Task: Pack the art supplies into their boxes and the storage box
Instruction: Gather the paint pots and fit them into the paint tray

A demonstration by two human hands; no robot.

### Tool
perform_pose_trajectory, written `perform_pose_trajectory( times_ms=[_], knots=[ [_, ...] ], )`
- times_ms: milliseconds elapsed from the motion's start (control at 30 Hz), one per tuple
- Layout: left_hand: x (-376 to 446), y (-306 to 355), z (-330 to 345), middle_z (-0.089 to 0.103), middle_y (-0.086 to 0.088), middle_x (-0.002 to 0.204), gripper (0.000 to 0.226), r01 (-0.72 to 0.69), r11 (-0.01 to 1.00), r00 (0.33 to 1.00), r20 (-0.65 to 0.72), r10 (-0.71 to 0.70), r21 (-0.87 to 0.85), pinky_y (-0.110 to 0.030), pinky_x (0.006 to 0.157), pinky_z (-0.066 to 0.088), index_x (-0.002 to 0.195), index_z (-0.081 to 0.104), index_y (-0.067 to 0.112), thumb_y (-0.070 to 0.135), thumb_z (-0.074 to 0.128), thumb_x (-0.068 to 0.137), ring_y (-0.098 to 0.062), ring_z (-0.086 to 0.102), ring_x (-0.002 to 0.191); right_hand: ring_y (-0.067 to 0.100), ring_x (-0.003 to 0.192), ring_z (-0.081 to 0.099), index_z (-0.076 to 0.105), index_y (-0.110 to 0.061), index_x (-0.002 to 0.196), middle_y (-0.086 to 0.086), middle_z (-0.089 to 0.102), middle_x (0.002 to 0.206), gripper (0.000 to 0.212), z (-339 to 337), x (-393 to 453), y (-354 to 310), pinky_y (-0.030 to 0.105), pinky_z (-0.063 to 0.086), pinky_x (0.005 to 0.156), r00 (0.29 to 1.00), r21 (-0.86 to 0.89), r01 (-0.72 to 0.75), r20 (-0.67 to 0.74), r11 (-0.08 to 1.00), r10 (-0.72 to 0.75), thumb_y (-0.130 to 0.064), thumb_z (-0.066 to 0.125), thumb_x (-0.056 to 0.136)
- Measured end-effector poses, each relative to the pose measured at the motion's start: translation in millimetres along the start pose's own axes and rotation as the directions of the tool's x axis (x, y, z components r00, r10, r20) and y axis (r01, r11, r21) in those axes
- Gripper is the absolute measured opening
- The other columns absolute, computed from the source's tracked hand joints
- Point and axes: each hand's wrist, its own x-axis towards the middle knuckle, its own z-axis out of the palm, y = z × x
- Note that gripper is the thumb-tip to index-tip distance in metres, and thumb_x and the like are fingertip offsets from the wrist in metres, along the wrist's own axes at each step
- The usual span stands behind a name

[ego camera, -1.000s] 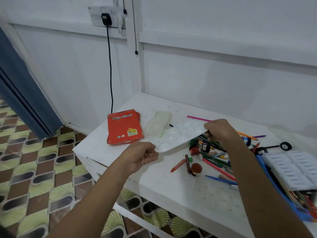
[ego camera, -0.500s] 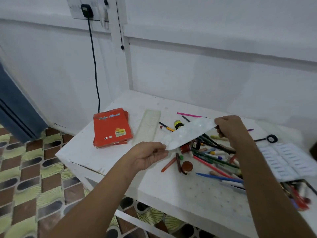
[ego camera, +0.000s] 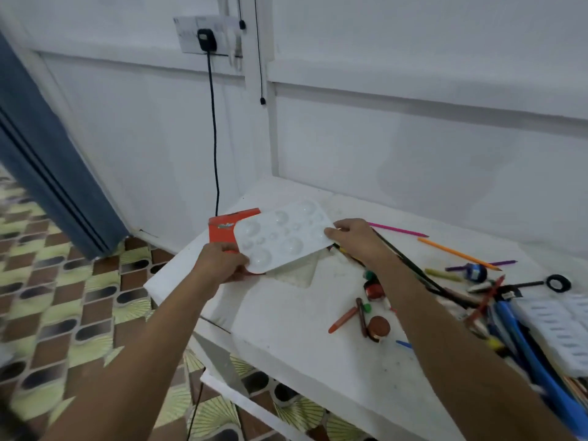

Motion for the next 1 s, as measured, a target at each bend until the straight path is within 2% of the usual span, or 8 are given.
perform_pose_trajectory(
  times_ms=[200, 267, 400, 567, 700, 767, 900, 1000],
  knots=[
    [11, -32, -45, 0.064, -0.02, 0.09, 0.023, 0.091, 0.992, 0.979, -0.192, -0.073, 0.087, -0.034, 0.058, 0.054, 0.105, 0.063, -0.003, -0.003, 0.064, 0.082, -0.024, 0.059, 0.069, 0.02, 0.077, 0.054, 0.062, -0.003, 0.08, 0.001, 0.053, 0.07, 0.017, 72, 20, -18, 0.026, 0.036, 0.059, 0.997, -0.202, 0.069, 0.056, 0.977, -0.059, -0.019, 0.061, 0.085],
    [12, -40, -49, 0.064, -0.019, 0.088, 0.029, 0.112, 0.991, 0.971, -0.22, -0.094, 0.071, -0.034, 0.059, 0.055, 0.111, 0.061, -0.004, -0.002, 0.064, 0.082, -0.026, 0.06, 0.069, 0.026, 0.089, 0.059, 0.064, 0.007, 0.094, 0.013, 0.062, 0.085, 0.026, 82, 21, -16, 0.03, 0.043, 0.069, 0.997, -0.196, 0.066, 0.063, 0.978, -0.054, -0.018, 0.06, 0.085],
    [6, -42, -39, 0.061, -0.02, 0.091, 0.009, 0.109, 0.98, 0.961, -0.269, -0.061, 0.169, -0.039, 0.069, 0.054, 0.078, 0.06, 0.005, 0.009, 0.064, 0.084, -0.029, 0.059, 0.074, 0.025, 0.129, 0.044, 0.048, -0.005, 0.134, 0.01, 0.047, 0.141, 0.051, 74, 13, -7, 0.033, 0.037, 0.106, 0.996, -0.202, 0.042, 0.082, 0.978, -0.026, -0.022, 0.06, 0.088],
    [-14, -27, -6, 0.044, -0.023, 0.133, 0.057, -0.047, 0.886, 0.911, -0.343, 0.227, 0.461, -0.042, 0.093, 0.042, 0.135, 0.04, 0.002, 0.021, 0.062, 0.086, -0.039, 0.05, 0.115, 0.019, 0.125, 0.048, 0.05, -0.01, 0.134, 0.005, 0.046, 0.141, 0.05, 33, -8, 14, 0.026, 0.038, 0.1, 0.998, -0.201, 0.053, 0.03, 0.978, -0.048, -0.027, 0.061, 0.089],
    [-27, -4, 59, 0.058, -0.018, 0.119, 0.049, -0.254, 0.798, 0.932, -0.083, 0.354, 0.546, -0.033, 0.084, 0.041, 0.13, 0.051, 0.006, 0.023, 0.063, 0.085, -0.031, 0.057, 0.101, 0.013, 0.105, 0.057, 0.054, -0.008, 0.131, 0.008, 0.053, 0.134, 0.044, -19, -47, 37, 0.016, 0.036, 0.082, 0.995, -0.213, 0.069, -0.057, 0.975, -0.083, -0.022, 0.06, 0.09],
    [-38, 6, 106, 0.062, -0.013, 0.111, 0.043, -0.346, 0.752, 0.928, 0.087, 0.361, 0.561, -0.028, 0.078, 0.04, 0.125, 0.056, 0.009, 0.023, 0.063, 0.085, -0.023, 0.056, 0.09, 0.013, 0.091, 0.058, 0.059, -0.006, 0.124, 0.012, 0.061, 0.124, 0.038, -53, -71, 55, 0.02, 0.04, 0.076, 0.987, -0.243, 0.055, -0.135, 0.968, -0.09, -0.022, 0.061, 0.089],
    [-73, 22, 207, 0.064, -0.004, 0.089, 0.03, -0.537, 0.705, 0.841, 0.363, 0.401, 0.464, -0.026, 0.066, 0.039, 0.113, 0.061, 0.011, 0.021, 0.063, 0.084, -0.018, 0.056, 0.076, 0.015, 0.098, 0.058, 0.056, -0.012, 0.128, 0.004, 0.059, 0.125, 0.041, -131, -129, 103, 0.023, 0.044, 0.082, 0.95, -0.232, -0.099, -0.31, 0.968, 0.023, -0.025, 0.06, 0.09],
    [-98, 32, 276, 0.062, -0.002, 0.084, 0.032, -0.639, 0.647, 0.747, 0.535, 0.395, 0.415, -0.025, 0.057, 0.04, 0.116, 0.059, 0.01, 0.022, 0.061, 0.087, -0.016, 0.056, 0.07, 0.019, 0.111, 0.058, 0.058, -0.008, 0.126, 0.008, 0.059, 0.126, 0.041, -187, -175, 139, 0.025, 0.044, 0.094, 0.867, -0.158, -0.223, -0.483, 0.962, 0.121, -0.021, 0.063, 0.088]
  ],
)
